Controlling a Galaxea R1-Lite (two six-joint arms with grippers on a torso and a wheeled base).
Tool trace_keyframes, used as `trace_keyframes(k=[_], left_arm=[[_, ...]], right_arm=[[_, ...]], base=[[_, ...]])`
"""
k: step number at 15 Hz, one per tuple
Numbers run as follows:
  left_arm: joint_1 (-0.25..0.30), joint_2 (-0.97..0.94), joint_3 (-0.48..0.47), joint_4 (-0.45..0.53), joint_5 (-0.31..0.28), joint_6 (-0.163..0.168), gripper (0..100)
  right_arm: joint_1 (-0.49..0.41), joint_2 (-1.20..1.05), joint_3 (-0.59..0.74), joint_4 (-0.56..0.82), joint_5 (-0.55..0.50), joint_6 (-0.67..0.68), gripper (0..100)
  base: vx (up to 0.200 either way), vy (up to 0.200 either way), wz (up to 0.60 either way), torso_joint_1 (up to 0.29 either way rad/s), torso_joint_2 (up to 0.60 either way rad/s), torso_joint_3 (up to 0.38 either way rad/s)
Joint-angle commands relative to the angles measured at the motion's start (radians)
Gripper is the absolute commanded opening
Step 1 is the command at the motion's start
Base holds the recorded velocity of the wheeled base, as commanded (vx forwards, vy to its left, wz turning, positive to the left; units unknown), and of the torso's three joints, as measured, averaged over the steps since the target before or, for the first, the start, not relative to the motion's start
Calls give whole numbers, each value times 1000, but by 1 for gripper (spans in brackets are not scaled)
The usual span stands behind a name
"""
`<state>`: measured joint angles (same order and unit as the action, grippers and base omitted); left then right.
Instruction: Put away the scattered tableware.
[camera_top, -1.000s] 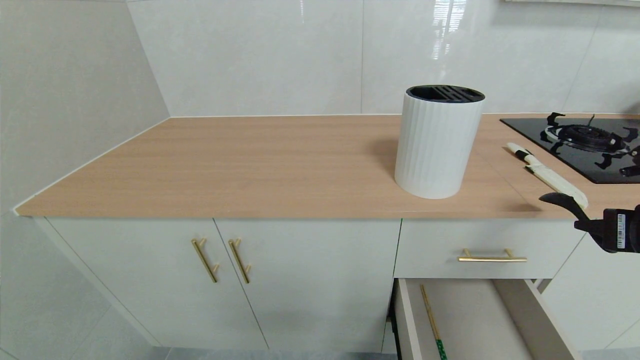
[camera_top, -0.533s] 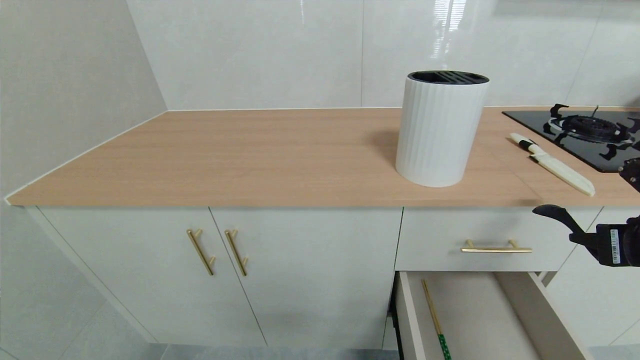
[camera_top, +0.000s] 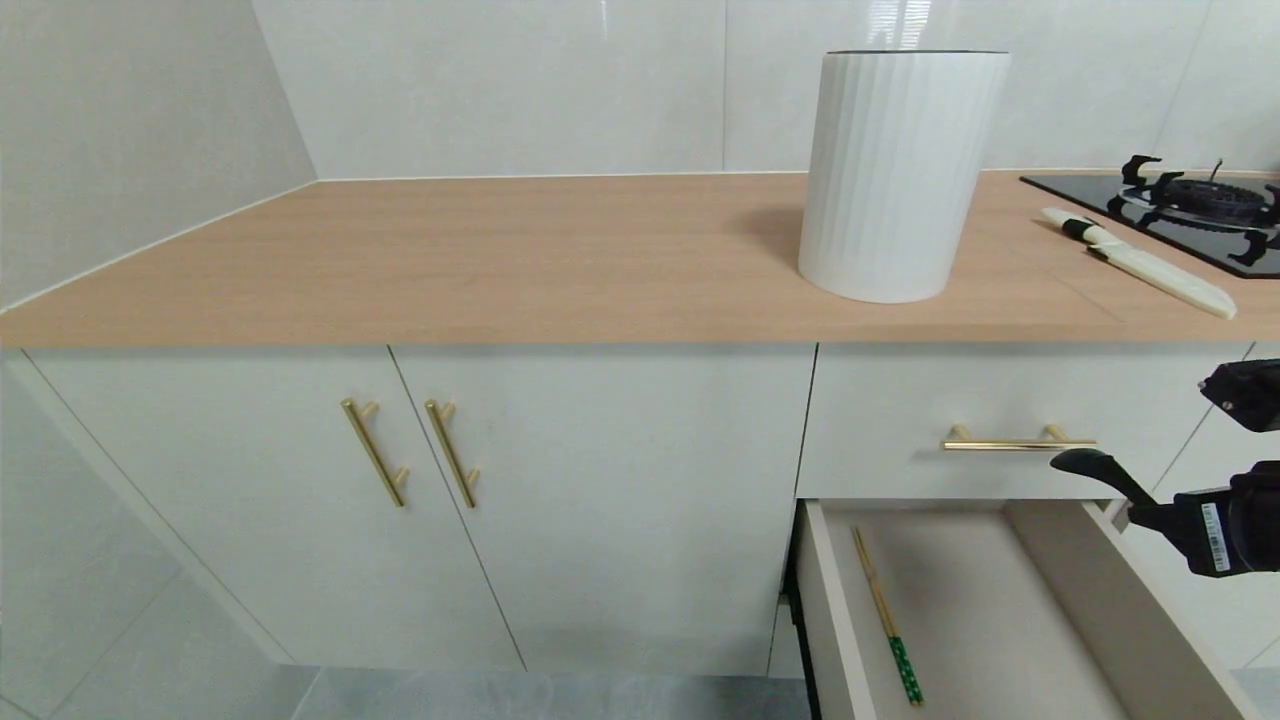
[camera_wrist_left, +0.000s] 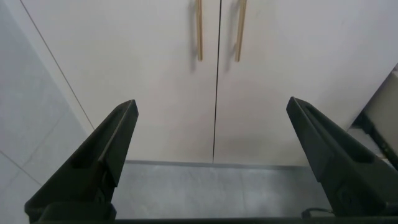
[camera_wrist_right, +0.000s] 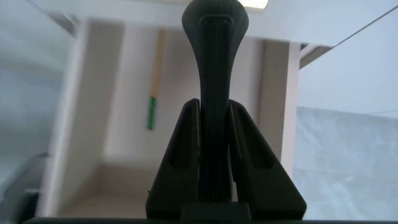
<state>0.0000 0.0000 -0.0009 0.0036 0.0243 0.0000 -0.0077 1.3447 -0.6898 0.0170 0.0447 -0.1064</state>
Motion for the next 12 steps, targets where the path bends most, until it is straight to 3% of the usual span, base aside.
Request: trace_keyframes(k=[1, 5, 10, 12], left_arm=[[0, 2, -1, -1, 0, 0, 100], [-2, 2, 1, -1, 0, 0, 100], [0, 2, -1, -1, 0, 0, 100], [0, 2, 1, -1, 0, 0, 100]], right_arm=[[0, 24, 9, 0, 0, -3, 0], [0, 143, 9, -3, -2, -3, 0], [12, 364, 13, -97, 0, 7, 0], [29, 527, 16, -203, -2, 28, 0]], base=[[0, 0, 0, -115, 461, 339], [0, 0, 0, -50, 298, 229], [0, 0, 0, -1, 15, 9], [0, 0, 0, 0, 0, 0]])
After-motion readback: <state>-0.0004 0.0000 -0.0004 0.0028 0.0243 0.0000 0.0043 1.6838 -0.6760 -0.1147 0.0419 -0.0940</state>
